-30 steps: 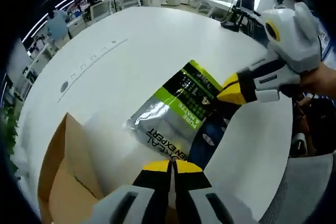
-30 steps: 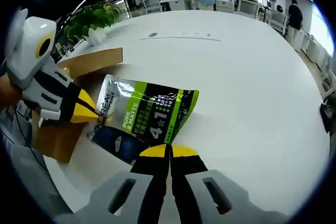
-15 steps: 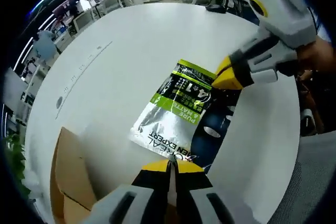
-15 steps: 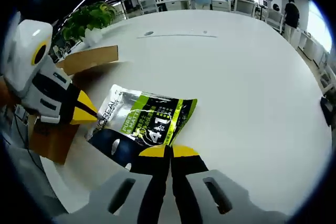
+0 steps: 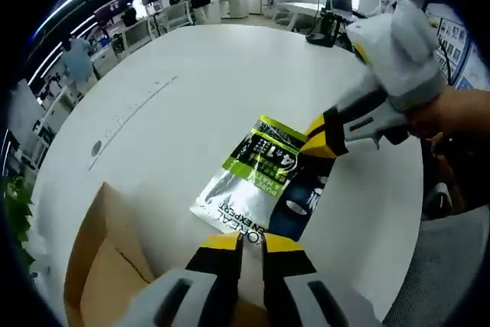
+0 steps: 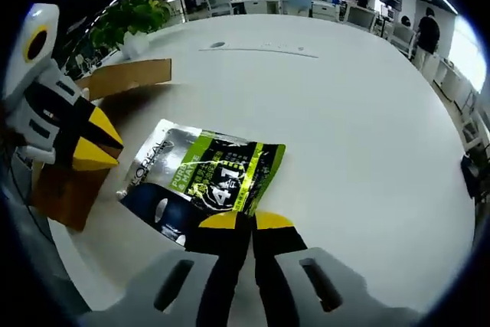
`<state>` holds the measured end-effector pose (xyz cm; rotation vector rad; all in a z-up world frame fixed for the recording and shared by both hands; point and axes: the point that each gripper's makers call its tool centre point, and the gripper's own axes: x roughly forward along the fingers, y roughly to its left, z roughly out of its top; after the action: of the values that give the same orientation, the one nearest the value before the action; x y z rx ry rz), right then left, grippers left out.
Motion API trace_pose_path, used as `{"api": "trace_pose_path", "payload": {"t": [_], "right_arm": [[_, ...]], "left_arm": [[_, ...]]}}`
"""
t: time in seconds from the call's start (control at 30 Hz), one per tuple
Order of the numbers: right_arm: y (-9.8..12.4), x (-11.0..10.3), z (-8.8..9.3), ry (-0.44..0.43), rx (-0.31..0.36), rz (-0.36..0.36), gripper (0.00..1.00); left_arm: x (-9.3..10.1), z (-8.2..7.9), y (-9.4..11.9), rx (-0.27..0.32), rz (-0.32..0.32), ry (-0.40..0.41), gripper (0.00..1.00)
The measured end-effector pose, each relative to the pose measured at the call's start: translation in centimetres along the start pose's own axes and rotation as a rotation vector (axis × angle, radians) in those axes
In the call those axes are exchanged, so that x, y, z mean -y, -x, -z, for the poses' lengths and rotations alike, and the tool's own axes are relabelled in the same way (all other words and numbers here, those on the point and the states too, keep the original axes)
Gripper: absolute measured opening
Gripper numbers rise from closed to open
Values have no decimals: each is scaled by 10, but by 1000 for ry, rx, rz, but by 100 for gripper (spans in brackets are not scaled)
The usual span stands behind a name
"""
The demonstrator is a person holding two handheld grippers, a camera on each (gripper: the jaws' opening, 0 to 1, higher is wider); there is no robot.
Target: Operate the shoe box by opening the lid, removing the specified soft item, and placing it in the target area until the item is outside and the box remains undamaged.
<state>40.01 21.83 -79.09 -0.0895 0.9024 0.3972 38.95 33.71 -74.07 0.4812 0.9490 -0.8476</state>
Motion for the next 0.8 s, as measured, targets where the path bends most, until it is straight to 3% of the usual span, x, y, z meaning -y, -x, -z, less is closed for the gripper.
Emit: {"api": "trace_pose_path", "payload": {"t": [0.37,0.8], "right_arm": [[13,2,0,57,15,31,17],[38,-3,-4,59,23,26,19]], "left_arm": [[5,-3,26,86,-3,70,15],[5,7,57,154,-21,159,19]]}}
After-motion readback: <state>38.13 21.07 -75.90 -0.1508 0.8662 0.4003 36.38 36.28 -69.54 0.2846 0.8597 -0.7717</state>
